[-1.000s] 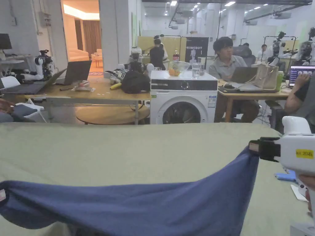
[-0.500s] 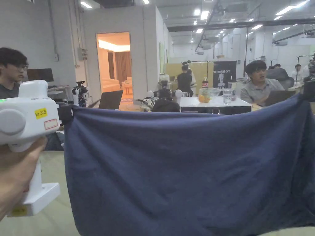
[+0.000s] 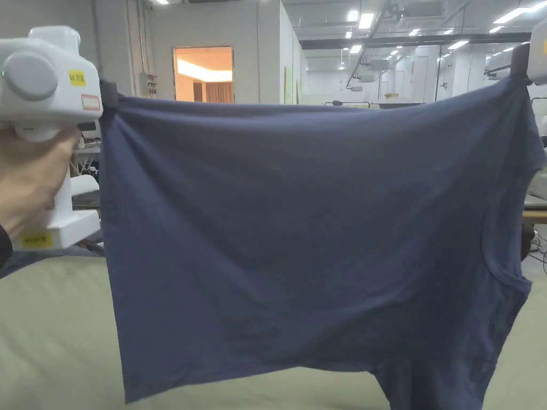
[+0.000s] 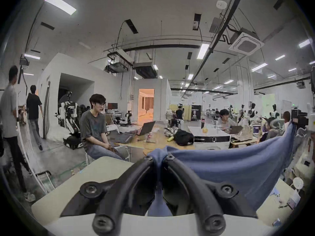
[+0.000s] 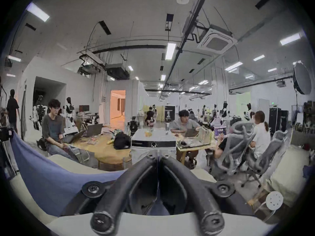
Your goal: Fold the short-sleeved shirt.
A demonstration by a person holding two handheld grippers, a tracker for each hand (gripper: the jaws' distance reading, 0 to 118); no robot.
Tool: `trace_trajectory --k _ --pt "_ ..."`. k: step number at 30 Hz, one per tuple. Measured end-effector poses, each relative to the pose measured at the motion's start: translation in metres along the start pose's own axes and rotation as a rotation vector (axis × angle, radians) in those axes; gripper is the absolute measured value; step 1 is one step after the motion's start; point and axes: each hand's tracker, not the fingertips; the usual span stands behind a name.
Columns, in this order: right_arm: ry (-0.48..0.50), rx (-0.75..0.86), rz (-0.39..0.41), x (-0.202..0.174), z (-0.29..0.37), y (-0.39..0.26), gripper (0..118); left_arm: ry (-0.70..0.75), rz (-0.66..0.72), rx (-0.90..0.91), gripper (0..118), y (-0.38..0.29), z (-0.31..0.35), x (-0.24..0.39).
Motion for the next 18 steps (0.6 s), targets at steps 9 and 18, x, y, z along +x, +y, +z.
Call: trace_trajectory --k 9,18 --pt "0.011 0.054 0.052 -0.020 -0.060 0.036 0 0.047 -0.035 0.033 0 0.004 -0.040 0.007" --pt "0.035 -0.028 0.040 -0.024 -0.055 -0.017 0 0.026 -0.003 -0.036 0 -0.047 -0.066 0.002"
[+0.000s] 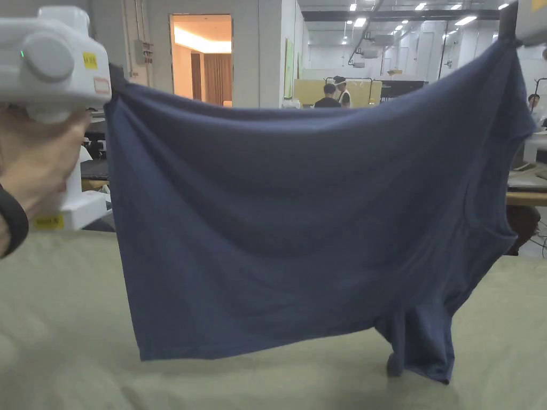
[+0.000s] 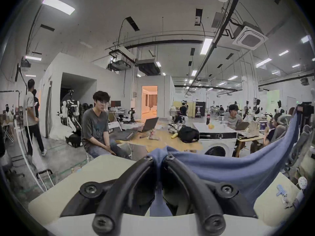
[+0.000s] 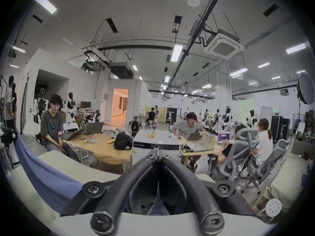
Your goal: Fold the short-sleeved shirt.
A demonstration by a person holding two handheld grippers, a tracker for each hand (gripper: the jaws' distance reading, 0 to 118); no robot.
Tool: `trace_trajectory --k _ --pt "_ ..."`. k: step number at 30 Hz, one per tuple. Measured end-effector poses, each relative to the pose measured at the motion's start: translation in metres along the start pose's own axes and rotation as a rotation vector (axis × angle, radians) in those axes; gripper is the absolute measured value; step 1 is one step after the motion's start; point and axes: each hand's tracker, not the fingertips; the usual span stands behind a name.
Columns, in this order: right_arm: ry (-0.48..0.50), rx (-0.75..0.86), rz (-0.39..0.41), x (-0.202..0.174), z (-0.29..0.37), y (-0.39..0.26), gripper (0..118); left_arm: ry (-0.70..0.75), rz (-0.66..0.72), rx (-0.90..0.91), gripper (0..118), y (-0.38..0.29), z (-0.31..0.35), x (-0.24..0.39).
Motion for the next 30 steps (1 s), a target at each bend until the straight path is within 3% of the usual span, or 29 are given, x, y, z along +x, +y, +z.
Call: trace_trajectory --k 7,11,17,18,22,28,30 --pt "0.056 -0.163 -0.016 0.019 0.043 -0.098 0 -0.070 0.025 -0.123 0 -0.079 0.046 0.000" --pt "0.109 -0.197 -0.027 0.033 0.117 -0.152 0 -0.121 0.164 -0.119 0 -0.121 0.122 -0.020" --pt "0.123 -0.271 -0.088 0.055 0.252 -0.253 0 -0.185 0.116 -0.201 0 -0.194 0.241 -0.041" --pt "0.166 -0.335 -0.088 0.059 0.272 -0.268 0 -0.207 0.130 -0.239 0 -0.207 0.259 -0.046" --pt "0.145 -0.391 -0.141 0.065 0.345 -0.324 0 -0.227 0.214 -0.298 0 -0.262 0.323 -0.060" --pt "0.137 -0.515 -0.157 0.076 0.410 -0.386 0 -0.215 0.212 -0.492 0 -0.332 0.380 -0.077" --pt "0.106 -0.554 -0.161 0.078 0.421 -0.404 0 -0.203 0.152 -0.538 0 -0.354 0.387 -0.078"
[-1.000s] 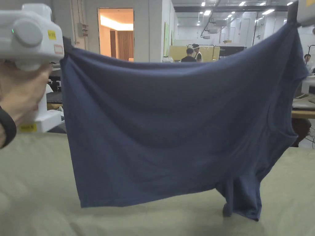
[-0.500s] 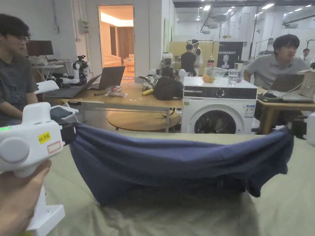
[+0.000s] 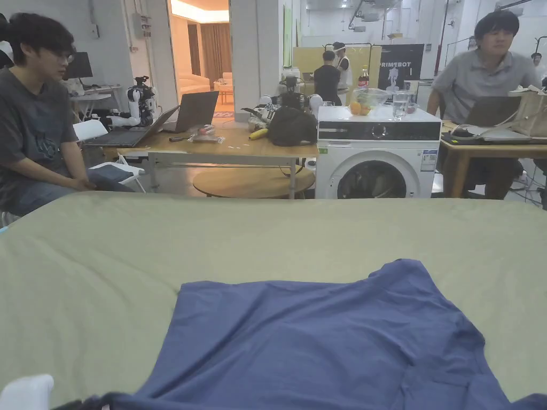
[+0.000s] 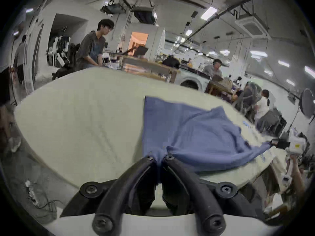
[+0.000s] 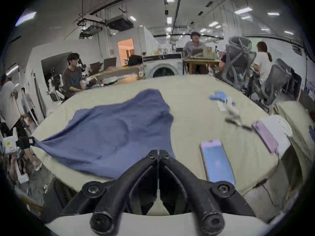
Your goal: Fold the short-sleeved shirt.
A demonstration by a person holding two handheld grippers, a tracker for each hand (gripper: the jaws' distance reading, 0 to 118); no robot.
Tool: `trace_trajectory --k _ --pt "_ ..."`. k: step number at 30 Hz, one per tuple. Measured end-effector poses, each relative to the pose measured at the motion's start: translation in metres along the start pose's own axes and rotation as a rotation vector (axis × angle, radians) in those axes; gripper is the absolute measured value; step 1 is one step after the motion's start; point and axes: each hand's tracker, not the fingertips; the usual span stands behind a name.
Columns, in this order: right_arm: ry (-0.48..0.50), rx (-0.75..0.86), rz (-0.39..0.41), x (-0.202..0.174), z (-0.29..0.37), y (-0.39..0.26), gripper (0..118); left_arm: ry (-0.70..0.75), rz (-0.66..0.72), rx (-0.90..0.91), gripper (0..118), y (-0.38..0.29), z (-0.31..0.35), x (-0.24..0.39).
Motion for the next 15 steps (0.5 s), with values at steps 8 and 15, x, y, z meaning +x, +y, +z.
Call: trace_trajectory --k 8,15 --pt "-0.032 -0.071 0.000 0.013 -0.019 -0.050 63 -0.003 0.013 -0.093 101 -0.028 -0.024 -0.019" --pt "-0.050 0.151 -0.029 0.013 0.005 -0.023 63 0.079 -0.212 0.179 100 0.013 0.016 0.029"
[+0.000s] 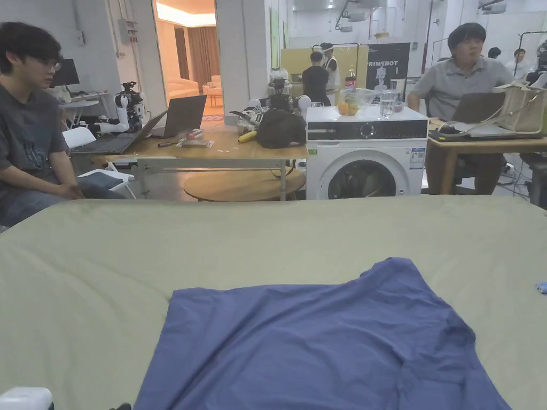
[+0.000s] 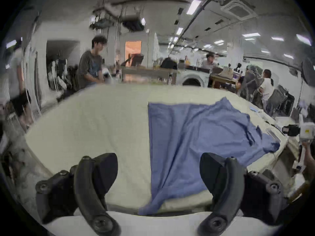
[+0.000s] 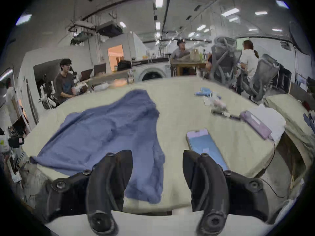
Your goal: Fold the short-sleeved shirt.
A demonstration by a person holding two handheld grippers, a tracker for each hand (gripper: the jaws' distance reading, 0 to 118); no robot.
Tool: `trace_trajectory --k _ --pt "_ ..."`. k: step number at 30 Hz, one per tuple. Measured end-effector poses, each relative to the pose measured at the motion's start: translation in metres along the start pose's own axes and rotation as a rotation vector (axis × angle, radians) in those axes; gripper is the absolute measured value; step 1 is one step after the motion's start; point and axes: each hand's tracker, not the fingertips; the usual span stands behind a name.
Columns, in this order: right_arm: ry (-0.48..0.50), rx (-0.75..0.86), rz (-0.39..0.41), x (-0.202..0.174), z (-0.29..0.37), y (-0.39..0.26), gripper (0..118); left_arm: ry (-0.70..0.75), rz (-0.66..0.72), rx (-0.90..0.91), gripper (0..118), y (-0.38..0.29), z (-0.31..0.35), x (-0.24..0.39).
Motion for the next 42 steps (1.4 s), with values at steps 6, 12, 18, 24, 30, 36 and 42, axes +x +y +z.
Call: trace_trajectory --k 6,12,18,24,30,36,42 --pt "0.143 0.134 0.038 -0.058 -0.003 0.031 63 -0.107 -0.028 0.217 97 0.041 0.008 0.047" --pt "0.174 0.143 0.161 -0.109 -0.018 0.028 0 -0.148 0.016 0.216 0 0.048 -0.001 0.072" --pt "0.204 0.111 0.205 -0.129 -0.026 0.018 0 -0.164 0.061 0.190 0 0.046 0.004 0.062" --pt "0.255 0.080 0.217 -0.122 -0.018 0.014 0 -0.094 0.087 0.017 72 0.012 0.006 -0.008" --pt "0.283 0.021 0.160 -0.108 -0.010 0.007 0 -0.057 0.102 -0.230 72 -0.050 -0.021 -0.032" --pt "0.218 0.014 0.162 -0.091 0.000 0.010 0 -0.090 0.036 -0.398 61 -0.080 -0.062 -0.015" --pt "0.132 -0.008 0.143 -0.057 0.011 0.006 0 -0.070 -0.007 -0.408 3 -0.083 -0.069 0.001"
